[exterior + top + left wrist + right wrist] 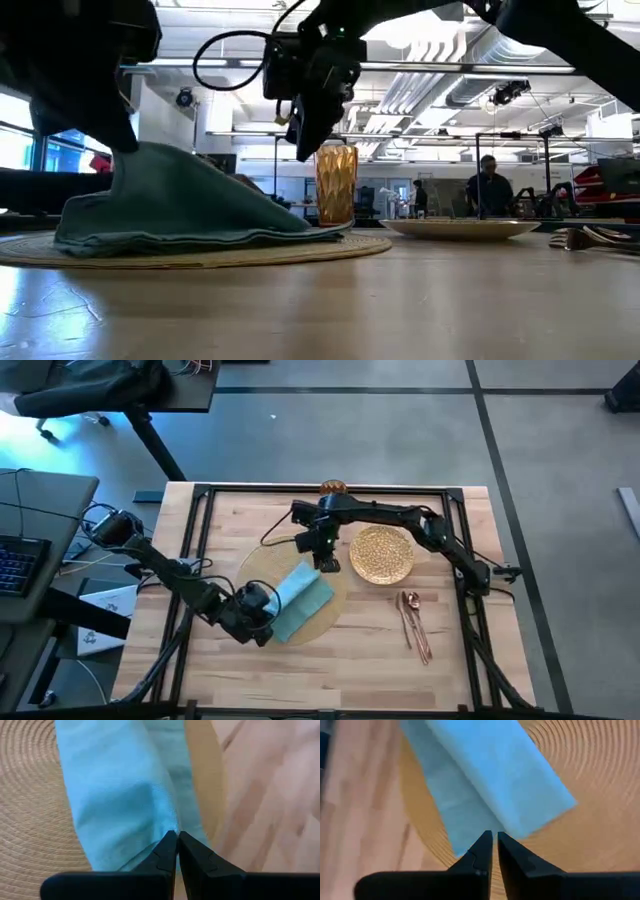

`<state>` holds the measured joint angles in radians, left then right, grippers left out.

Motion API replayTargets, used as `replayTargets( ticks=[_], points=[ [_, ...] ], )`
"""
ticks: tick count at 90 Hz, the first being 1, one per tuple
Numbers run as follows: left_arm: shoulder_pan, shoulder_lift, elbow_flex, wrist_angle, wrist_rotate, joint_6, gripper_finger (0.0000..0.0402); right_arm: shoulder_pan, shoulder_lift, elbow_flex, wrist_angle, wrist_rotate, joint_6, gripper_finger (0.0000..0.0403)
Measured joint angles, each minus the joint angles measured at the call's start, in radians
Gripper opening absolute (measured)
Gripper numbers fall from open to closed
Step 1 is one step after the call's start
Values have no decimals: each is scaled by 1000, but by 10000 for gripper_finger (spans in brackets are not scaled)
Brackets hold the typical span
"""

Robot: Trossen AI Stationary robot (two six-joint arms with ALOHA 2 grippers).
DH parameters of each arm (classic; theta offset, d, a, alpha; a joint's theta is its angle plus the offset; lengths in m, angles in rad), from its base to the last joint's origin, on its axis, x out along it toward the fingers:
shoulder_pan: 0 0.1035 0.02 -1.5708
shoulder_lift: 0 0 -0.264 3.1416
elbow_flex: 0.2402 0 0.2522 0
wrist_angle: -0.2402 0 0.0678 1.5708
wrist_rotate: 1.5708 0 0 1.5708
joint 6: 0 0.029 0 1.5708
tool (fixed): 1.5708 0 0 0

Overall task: Set table place
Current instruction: Fold the blue table napkin

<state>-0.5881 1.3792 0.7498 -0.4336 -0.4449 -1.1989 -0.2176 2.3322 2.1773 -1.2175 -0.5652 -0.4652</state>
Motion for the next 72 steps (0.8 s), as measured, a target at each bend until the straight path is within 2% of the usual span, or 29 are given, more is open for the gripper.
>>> replayTargets(
  ticks=[8, 16, 29, 37, 49, 60, 72],
  points=[
    [10, -4, 0, -13, -2, -2, 0, 17, 0, 0, 0, -58, -80, 71],
    [16, -15, 0, -19, -5, -2, 0, 35, 4, 0, 8, -62, -142, 113],
    [20, -26, 0, -40, -10, -17, 0, 65, 24, 0, 43, 25, -165, 177],
    [20, -26, 0, -81, -13, -60, 0, 92, 41, 0, 100, 119, -172, 204],
    [20, -26, 0, -154, -15, -146, 0, 131, 60, 0, 158, 185, -172, 222],
    [19, -35, 0, -195, -34, -189, 0, 161, 80, 0, 196, 322, -171, 224],
    [18, -67, 0, -228, -69, -204, 0, 175, 105, 0, 238, 411, -155, 224]
  ],
)
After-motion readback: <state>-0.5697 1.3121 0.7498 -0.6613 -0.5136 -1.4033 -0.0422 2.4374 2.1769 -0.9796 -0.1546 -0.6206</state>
